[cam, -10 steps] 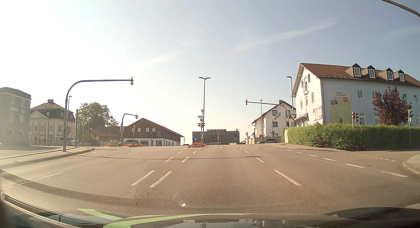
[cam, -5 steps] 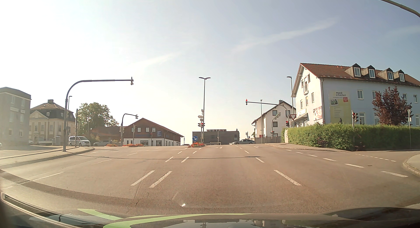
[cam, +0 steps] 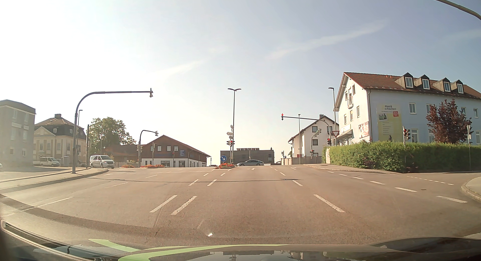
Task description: Follow the waypoints while adhering to traffic rules and regulations
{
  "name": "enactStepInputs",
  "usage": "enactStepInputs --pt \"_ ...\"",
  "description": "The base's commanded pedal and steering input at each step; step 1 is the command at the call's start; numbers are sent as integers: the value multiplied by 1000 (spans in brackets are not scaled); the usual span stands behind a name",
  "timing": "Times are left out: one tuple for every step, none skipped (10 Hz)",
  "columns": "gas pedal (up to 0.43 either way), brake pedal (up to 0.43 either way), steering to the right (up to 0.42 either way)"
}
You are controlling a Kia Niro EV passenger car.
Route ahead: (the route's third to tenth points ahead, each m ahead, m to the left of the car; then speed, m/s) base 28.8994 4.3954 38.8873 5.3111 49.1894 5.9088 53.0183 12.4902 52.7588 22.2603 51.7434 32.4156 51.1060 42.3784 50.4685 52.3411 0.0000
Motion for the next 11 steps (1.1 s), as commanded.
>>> enactStepInputs --pt "0 317 -15" --pt "0 311 -15" --pt "0 317 -15" --pt "0 317 -15" --pt "0 317 -15" --pt "0 317 -15" --pt "0 317 -15" --pt "0 317 -15" --pt "0 317 -15" --pt "0 317 -15" --pt "0 317 -15"
